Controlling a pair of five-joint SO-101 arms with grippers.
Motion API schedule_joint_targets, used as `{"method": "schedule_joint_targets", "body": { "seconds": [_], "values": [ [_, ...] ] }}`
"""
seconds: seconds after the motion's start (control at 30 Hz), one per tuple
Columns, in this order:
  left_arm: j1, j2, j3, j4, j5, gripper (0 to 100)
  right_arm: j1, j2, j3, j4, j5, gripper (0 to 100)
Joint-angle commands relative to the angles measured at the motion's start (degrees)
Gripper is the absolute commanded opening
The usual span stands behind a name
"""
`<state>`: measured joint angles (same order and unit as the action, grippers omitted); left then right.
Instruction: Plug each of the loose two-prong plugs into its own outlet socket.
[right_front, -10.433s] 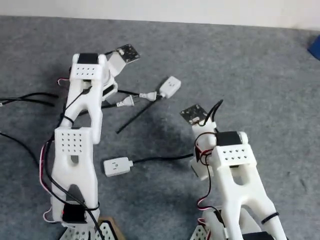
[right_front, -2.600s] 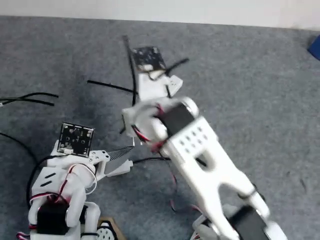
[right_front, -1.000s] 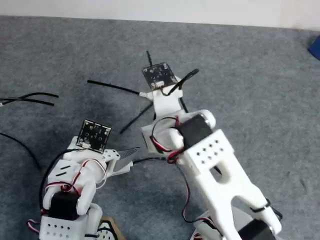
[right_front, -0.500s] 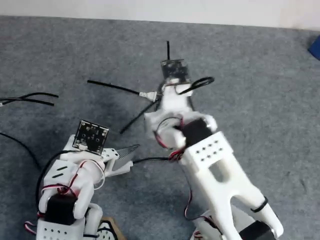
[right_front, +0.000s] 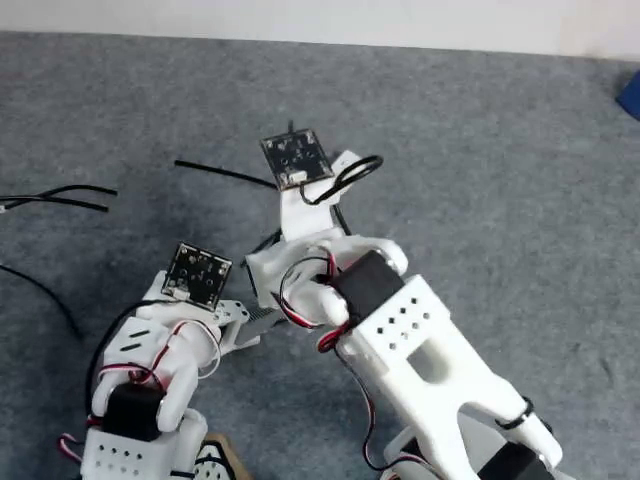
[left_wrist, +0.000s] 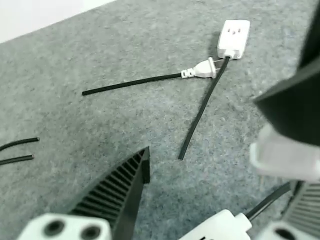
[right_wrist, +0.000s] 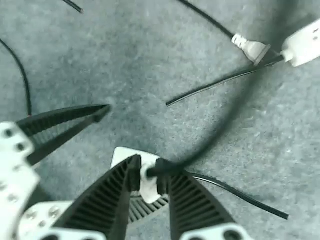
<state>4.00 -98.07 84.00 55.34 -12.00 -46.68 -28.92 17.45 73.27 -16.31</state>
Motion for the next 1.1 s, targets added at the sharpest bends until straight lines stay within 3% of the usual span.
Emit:
{"method": "schedule_joint_targets", "body": {
  "seconds": [0.0, 0.37, 0.83, 1.07],
  "values": [
    [-1.63, 0.13, -0.40, -1.49, 0.18, 42, -0.31, -1.19, -3.91, 2.33, 1.93, 0.5],
    [-6.20, 0.13, -0.04, -3.08, -1.93, 42, -0.22, 2.51, -3.82, 5.76, 5.98, 0.5],
    [-6.37, -0.48, -0.57, -0.53, -2.11, 42, 12.26, 21.32, -10.24, 8.22, 5.54, 0.5],
    [-21.58, -0.48, -1.71, -2.20, -2.11, 42, 12.35, 22.90, -22.11, 15.96, 3.78, 0.5]
  ]
}}
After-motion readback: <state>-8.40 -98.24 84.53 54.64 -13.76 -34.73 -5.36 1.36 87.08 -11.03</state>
